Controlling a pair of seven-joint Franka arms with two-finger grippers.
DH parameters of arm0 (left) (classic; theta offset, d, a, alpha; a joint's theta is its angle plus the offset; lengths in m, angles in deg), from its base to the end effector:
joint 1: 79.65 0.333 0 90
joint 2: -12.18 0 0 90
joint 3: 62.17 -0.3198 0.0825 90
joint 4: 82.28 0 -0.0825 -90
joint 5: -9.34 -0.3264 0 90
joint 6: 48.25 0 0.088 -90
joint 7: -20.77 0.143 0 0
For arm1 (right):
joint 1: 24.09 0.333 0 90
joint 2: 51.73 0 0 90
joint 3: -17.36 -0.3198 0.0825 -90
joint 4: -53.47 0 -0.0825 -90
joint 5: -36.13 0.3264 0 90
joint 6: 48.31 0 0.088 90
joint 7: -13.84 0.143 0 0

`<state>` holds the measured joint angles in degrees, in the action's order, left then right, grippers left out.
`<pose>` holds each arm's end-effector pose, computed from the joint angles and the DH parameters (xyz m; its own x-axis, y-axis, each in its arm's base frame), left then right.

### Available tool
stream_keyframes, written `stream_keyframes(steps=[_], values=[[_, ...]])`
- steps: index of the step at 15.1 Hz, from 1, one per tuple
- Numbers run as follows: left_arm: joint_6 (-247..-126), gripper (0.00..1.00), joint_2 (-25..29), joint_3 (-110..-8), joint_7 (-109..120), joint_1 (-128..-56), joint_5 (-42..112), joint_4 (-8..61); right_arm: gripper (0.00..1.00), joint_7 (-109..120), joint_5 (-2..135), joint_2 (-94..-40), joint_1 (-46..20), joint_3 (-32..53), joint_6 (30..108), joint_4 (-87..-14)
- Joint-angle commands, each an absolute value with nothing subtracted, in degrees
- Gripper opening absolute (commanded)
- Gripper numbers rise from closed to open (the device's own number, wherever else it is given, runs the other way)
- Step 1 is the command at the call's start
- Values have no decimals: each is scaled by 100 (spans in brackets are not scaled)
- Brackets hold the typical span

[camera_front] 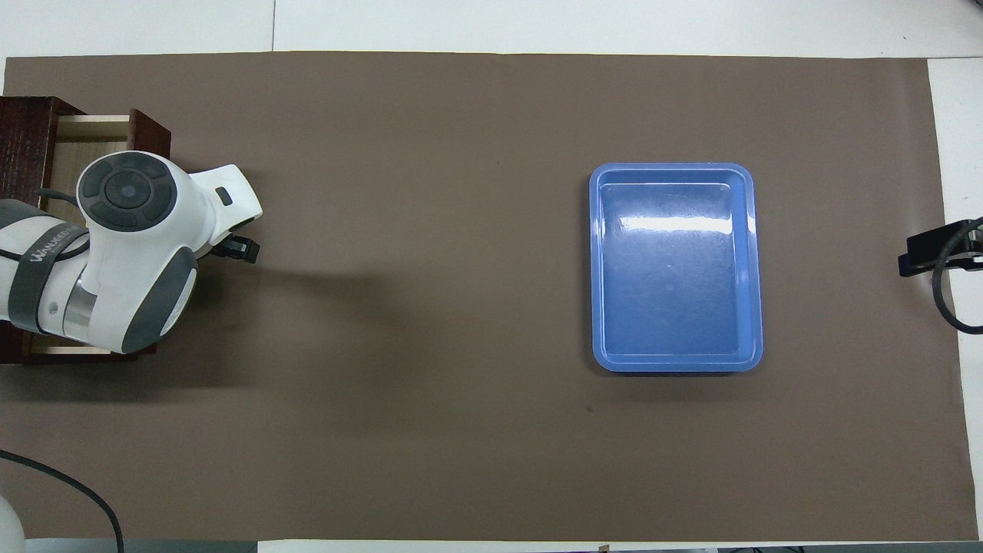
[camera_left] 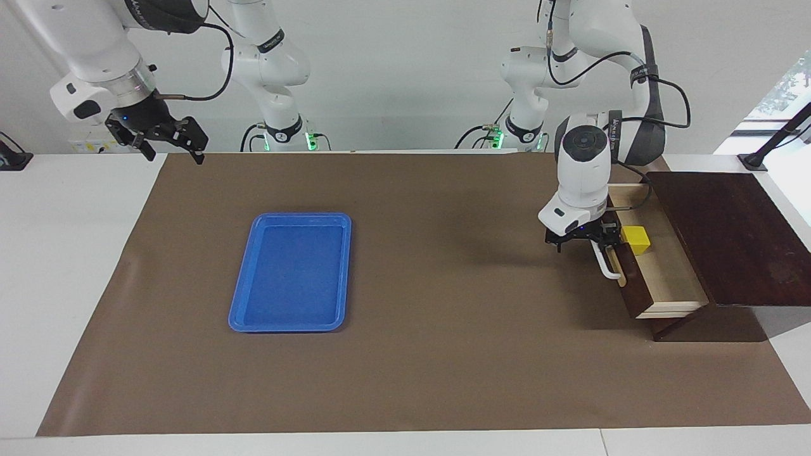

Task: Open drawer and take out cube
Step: 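Grasp the white drawer handle with the left gripper and pull it open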

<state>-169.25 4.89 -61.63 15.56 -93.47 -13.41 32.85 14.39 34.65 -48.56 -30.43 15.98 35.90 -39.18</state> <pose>0.5207 -0.1024 0.3943 0.9336 -0.3573 -0.0286 -0.3463 -0.8785 -0.3293 0.4628 -0.0438 0.5919 0.9909 -0.0984 -0.0916 -0.0962 -0.9950 0.0280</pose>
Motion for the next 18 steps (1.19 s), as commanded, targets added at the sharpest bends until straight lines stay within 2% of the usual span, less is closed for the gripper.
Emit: stream_keyframes(steps=[1, 9, 14, 18], values=[[-16769, 100, 576, -6199, 1479, -9529, -1369, 3303, 100, 1393, 3490, -4795, -3112, 1569, 3686, -3970], [-15873, 100, 480, -6199, 1602, -9538, -1045, 2259, 100, 1393, 3490, -4795, -3094, 1561, 3686, -3987], [-14776, 100, 488, -6261, 1331, -9433, -8, 1046, 100, 1375, 3490, -4795, -3103, 1561, 3686, -3987], [-14791, 100, 497, -6279, -485, -9039, 386, 921, 100, 1375, 3490, -4795, -3103, 1561, 3686, -3987]])
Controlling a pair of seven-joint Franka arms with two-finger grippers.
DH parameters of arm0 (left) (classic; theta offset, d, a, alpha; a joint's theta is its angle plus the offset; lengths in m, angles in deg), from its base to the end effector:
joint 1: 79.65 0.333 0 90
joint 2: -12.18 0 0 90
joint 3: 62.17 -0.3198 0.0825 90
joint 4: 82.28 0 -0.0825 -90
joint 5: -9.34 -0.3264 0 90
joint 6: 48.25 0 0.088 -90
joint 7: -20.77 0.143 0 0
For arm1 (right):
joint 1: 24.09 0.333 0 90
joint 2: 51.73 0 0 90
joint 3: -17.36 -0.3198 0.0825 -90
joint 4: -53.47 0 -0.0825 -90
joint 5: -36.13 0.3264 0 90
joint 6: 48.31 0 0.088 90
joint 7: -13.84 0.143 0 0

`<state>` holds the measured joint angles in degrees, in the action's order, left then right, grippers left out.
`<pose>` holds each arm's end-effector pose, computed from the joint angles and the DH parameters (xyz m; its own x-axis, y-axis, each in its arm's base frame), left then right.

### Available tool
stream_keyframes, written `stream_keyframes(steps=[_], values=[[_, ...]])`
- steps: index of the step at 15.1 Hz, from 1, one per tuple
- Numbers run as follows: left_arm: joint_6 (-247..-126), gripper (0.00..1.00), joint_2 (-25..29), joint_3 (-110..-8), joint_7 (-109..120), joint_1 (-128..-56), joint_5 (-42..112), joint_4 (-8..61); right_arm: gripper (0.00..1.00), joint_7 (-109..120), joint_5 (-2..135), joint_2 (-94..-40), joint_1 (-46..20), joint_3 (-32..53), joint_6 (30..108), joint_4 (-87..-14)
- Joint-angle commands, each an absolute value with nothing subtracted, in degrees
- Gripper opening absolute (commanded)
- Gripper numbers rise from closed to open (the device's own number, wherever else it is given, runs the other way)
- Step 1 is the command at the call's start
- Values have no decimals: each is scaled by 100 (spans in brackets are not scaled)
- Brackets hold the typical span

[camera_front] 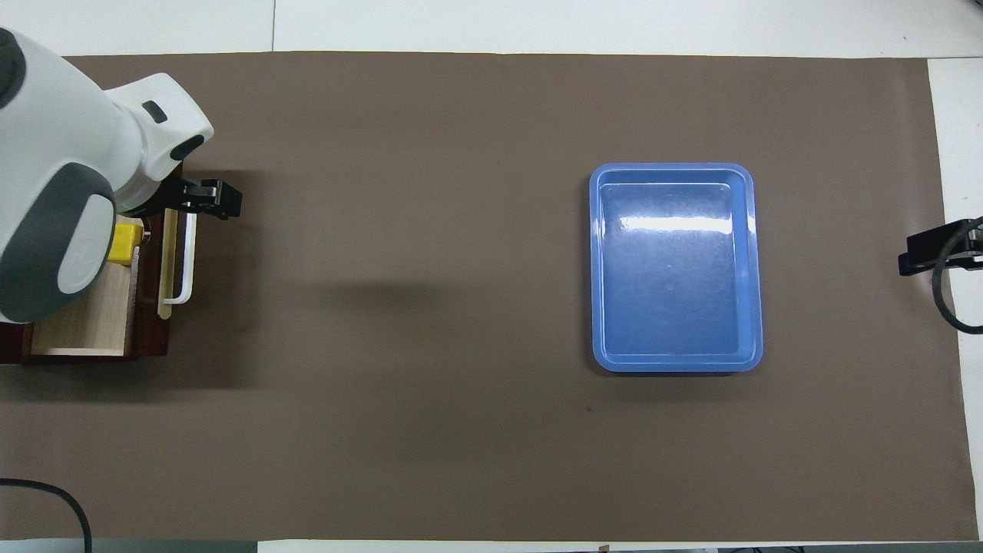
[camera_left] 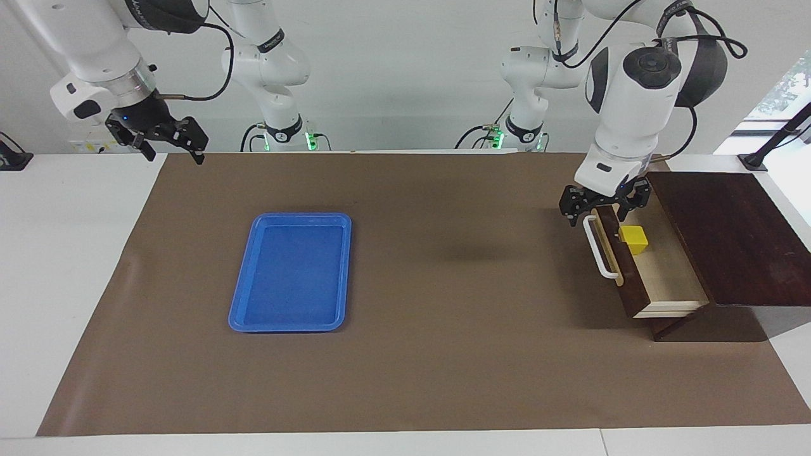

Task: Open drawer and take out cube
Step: 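Grasp the white drawer handle with the left gripper and pull it open, then reach into the open drawer and grasp the yellow cube with the left gripper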

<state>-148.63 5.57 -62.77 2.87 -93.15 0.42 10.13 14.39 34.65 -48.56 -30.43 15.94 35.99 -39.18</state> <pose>0.5362 -0.1032 0.5321 0.9961 0.0559 0.0679 0.0650 -0.9880 -0.1402 0.4630 -0.0434 0.5920 0.9911 -0.0977 -0.0900 -0.0955 -0.9950 0.0281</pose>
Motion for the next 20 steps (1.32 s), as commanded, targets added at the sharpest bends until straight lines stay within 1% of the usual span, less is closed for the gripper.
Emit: stream_keyframes(steps=[1, 3, 4, 8, 10, 12, 15, 17, 20], values=[[-14809, 100, 497, -6279, -933, -8802, 580, 921, 100, 1375, 3490, -4795, -3103, 1561, 3686, -3987], [-14948, 100, 515, -6279, -1926, -8546, 635, 956, 100, 1375, 3490, -4795, -3103, 1561, 3686, -3996], [-15028, 100, 532, -6279, -2392, -8266, 678, 991, 100, 1375, 3490, -4795, -3103, 1561, 3686, -3996], [-14879, 100, 611, -6279, -3588, -7562, 819, 1158, 100, 1375, 3490, -4795, -3103, 1561, 3686, -3996], [-15106, 100, 708, -6279, -4581, -7481, 820, 1456, 100, 1375, 3490, -4795, -3094, 1561, 3694, -3996], [-15160, 100, 673, -6279, -5269, -7481, 811, 1623, 100, 1375, 3490, -4795, -3085, 1561, 3694, -3996], [-15187, 100, 647, -6279, -5455, -7490, 820, 1712, 100, 1375, 3490, -4795, -3112, 1561, 3660, -3979], [-15326, 100, 621, -6279, -5674, -7481, 855, 1747, 100, 1358, 3508, -4804, -3260, 1578, 3686, -3952], [-15608, 100, 620, -6279, -5825, -7560, 855, 2028, 100, 1129, 3534, -4813, -3287, 1587, 3756, -3961]])
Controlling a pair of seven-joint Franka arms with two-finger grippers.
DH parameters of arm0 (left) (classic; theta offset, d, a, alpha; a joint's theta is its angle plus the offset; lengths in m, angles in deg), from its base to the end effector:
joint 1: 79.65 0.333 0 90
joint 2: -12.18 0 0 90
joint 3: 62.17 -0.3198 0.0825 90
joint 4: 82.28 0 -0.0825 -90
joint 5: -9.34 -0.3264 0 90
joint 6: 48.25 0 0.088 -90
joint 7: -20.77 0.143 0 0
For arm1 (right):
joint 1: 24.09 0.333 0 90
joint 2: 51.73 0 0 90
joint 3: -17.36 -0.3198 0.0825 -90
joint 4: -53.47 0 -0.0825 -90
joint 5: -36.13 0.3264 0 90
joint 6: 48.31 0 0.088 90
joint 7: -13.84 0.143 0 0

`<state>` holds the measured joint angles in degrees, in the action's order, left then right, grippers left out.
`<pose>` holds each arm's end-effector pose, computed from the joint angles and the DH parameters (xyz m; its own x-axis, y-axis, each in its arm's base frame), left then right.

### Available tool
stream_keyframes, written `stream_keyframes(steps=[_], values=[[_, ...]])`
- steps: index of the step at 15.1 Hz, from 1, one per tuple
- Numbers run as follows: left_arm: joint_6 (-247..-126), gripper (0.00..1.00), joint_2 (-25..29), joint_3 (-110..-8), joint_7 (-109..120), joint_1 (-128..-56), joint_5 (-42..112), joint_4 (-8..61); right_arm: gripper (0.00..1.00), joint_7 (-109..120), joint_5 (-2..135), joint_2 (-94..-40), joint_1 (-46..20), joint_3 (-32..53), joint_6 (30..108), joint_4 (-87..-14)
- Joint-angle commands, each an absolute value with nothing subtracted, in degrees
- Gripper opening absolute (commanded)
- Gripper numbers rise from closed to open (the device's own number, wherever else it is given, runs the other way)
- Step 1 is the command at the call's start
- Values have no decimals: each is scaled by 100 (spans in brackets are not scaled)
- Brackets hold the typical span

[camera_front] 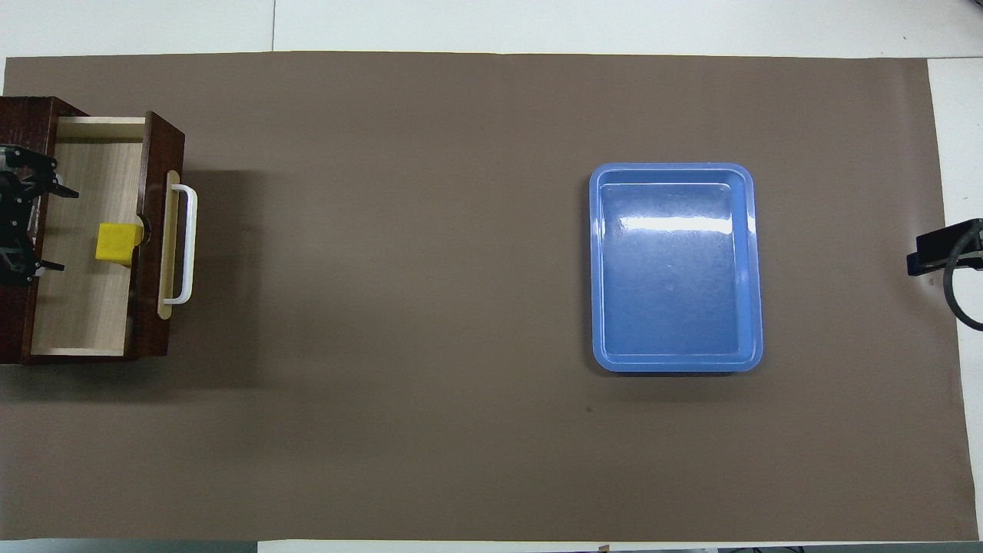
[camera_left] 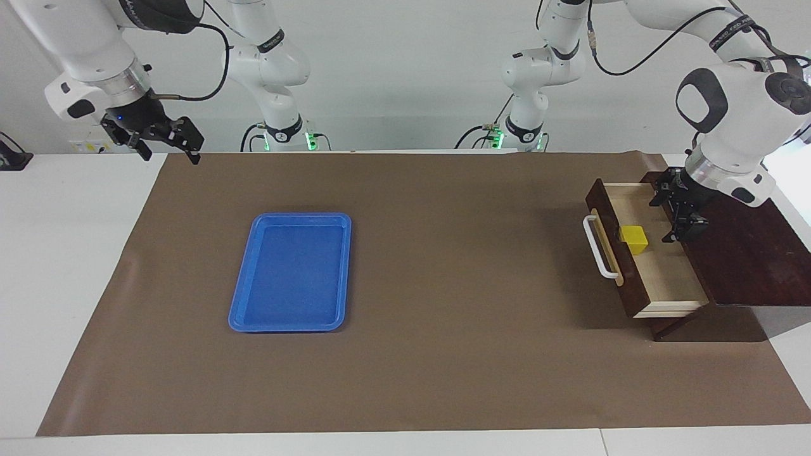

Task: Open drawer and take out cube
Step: 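Reach into the open drawer and grasp the yellow cube with the left gripper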

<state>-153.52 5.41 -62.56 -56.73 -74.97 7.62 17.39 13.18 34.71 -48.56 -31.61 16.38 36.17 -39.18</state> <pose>0.5387 0.0511 0.4829 0.1378 0.9902 0.0244 0.9902 -0.1371 -0.0265 0.4621 -0.0565 0.5923 0.9907 -0.1045 -0.0874 -0.1027 -0.9944 0.0247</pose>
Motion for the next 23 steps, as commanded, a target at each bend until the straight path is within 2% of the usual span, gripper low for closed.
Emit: stream_keyframes(steps=[1, 13, 17, 22, 23], values=[[-15687, 100, 620, -6279, -5825, -7560, 855, 2081, 100, 1120, 3534, -4804, -3288, 1587, 3773, -3961], [-16365, 99, 691, -6270, -6080, -7587, 846, 2723, 100, 945, 3516, -4787, -3288, 1578, 4055, -4075], [-16373, 90, 708, -6261, -6080, -7595, 846, 2784, 100, 979, 3525, -4760, -3288, 1578, 4072, -4127], [-16373, 53, 700, -6252, -6071, -7595, 846, 2750, 100, 1085, 3525, -4707, -3244, 1569, 4099, -4225], [-16365, 40, 700, -6252, -6062, -7630, 846, 2749, 100, 1129, 3525, -4707, -3235, 1569, 4099, -4233]])
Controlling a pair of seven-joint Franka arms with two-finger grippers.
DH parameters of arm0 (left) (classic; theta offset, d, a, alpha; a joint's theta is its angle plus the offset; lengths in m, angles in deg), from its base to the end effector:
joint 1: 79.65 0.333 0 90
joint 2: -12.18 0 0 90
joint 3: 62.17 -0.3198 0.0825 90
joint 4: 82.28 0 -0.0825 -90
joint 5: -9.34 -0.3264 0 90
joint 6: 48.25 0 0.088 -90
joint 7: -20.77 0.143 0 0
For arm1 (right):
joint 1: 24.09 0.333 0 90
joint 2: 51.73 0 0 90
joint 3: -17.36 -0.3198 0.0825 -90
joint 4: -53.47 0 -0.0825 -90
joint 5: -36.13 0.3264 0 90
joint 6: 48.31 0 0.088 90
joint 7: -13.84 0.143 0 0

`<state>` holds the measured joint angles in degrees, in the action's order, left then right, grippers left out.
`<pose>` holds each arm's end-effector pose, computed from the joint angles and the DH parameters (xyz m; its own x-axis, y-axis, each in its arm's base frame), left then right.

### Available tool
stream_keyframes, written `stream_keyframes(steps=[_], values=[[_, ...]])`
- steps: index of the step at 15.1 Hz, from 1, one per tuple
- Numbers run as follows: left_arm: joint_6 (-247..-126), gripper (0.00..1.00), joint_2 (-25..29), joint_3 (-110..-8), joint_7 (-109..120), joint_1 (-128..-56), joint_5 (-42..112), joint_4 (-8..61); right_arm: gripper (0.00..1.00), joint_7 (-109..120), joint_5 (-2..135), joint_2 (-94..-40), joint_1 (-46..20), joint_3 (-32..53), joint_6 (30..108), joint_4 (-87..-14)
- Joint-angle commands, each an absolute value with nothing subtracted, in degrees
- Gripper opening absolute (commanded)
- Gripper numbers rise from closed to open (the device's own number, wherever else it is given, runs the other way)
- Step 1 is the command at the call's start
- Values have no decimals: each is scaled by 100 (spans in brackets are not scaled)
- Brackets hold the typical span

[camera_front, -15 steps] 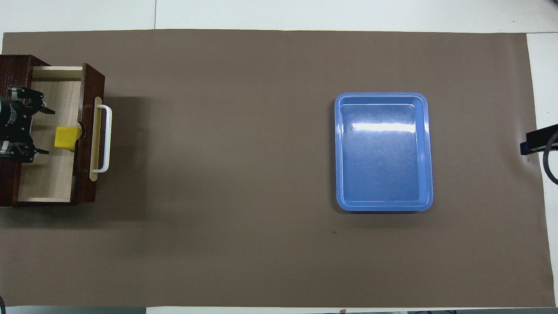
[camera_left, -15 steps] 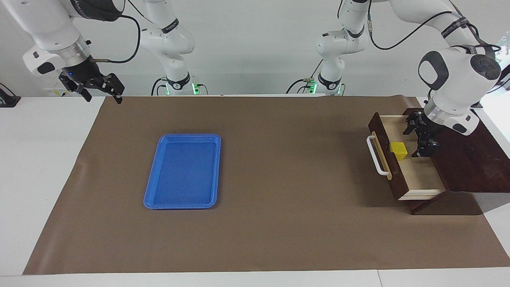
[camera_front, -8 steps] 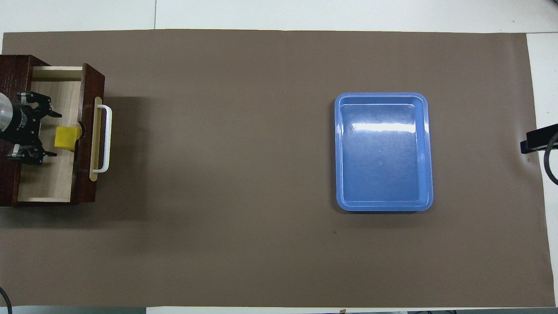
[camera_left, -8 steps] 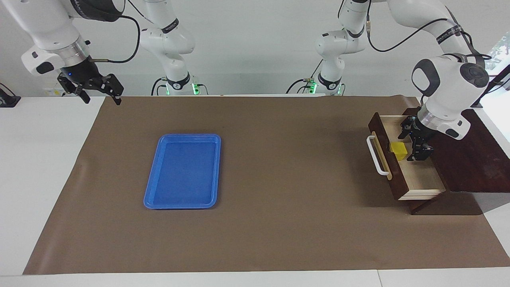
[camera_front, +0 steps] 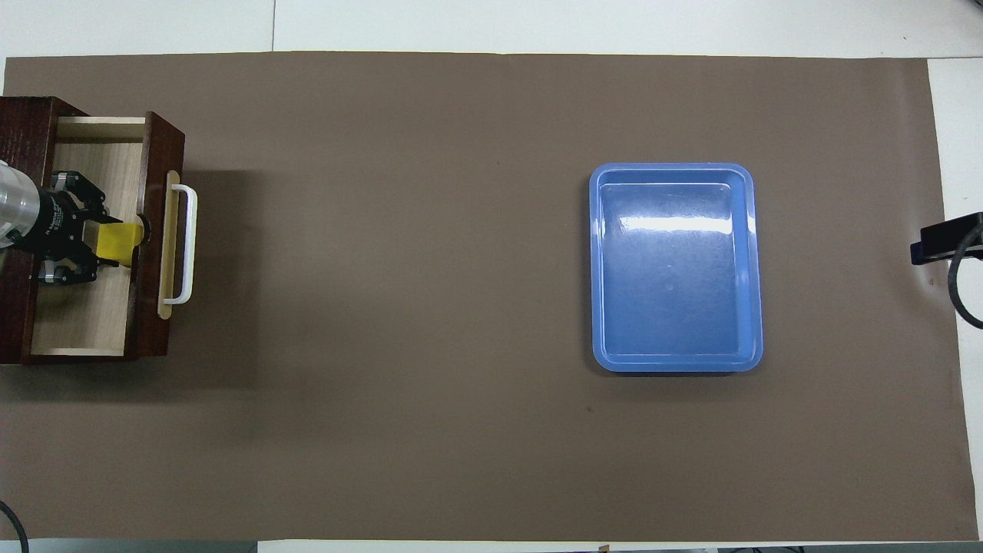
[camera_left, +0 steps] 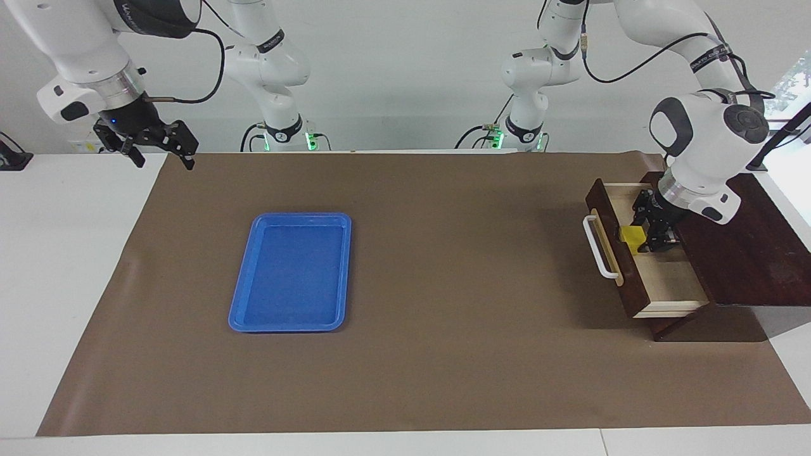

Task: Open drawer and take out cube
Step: 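Reach into the open drawer and grasp the yellow cube with the left gripper, then lift the cube with the left gripper while the right gripper reaches toward it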

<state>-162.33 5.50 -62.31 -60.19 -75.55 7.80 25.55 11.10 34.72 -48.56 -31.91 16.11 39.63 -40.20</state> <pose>0.5356 0.0422 0.4371 0.0948 0.9952 0.0232 0.9955 -0.0946 -0.0114 0.4698 -0.0574 0.5898 0.9967 -0.0677 -0.0458 -0.0666 -0.9975 0.0236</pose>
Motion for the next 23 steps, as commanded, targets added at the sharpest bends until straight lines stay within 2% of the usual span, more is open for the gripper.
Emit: stream_keyframes(steps=[1, 2, 3, 5, 7, 11, 14, 20, 23], values=[[-16338, 14, 700, -6252, -6036, -7639, 846, 2723, 100, 1173, 3525, -4707, -3226, 1569, 4107, -4242], [-16329, 1, 700, -6252, -6027, -7639, 846, 2723, 100, 1269, 3534, -4707, -3226, 1561, 4099, -4251], [-16312, 0, 682, -6252, -6027, -7639, 846, 2697, 100, 1435, 3543, -4707, -3226, 1552, 4099, -4286], [-16268, 0, 630, -6252, -6027, -7639, 837, 2540, 100, 2031, 3604, -4716, -3147, 1508, 4108, -4330], [-15892, 0, 585, -6243, -5983, -7622, 837, 2102, 100, 2743, 3814, -4725, -2963, 1508, 4151, -4452], [-14514, 0, 77, -6252, -5965, -7604, 794, 521, 100, 4025, 4096, -4699, -2542, 1499, 4529, -4821], [-13887, 0, -82, -6208, -6070, -7857, 890, -307, 100, 5072, 4386, -4733, -2260, 1508, 4783, -5094], [-13710, 0, -65, -6226, -7764, -9193, 872, -388, 100, 6478, 5177, -5058, -1663, 1499, 5355, -5262], [-13833, 0, -39, -6208, -8556, -9633, 907, -353, 100, 7428, 5291, -5260, -1276, 1499, 5601, -5270]])
